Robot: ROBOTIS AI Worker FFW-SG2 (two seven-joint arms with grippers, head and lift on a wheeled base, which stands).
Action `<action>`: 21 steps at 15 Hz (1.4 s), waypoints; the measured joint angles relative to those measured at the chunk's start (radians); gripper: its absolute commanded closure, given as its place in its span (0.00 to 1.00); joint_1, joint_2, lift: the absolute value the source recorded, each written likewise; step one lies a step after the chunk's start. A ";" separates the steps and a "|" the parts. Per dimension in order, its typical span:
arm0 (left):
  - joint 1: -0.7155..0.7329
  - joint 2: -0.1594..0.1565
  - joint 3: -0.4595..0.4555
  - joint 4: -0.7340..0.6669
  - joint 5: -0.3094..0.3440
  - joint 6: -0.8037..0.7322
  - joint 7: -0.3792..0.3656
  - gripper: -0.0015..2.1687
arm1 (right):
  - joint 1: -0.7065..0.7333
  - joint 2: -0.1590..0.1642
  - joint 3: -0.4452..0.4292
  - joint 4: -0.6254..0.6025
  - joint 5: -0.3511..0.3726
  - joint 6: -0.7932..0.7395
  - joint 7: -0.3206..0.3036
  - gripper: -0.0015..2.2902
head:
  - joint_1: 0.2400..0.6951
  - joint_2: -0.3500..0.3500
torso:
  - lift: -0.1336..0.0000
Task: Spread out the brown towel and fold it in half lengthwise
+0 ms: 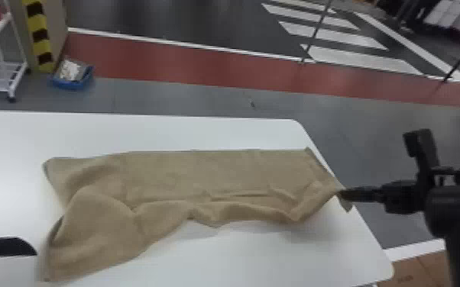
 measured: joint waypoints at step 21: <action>-0.131 0.029 -0.095 0.151 -0.036 0.039 -0.045 0.30 | 0.049 0.032 -0.062 -0.001 0.009 -0.001 -0.007 0.66 | 1.00 0.00 | 0.07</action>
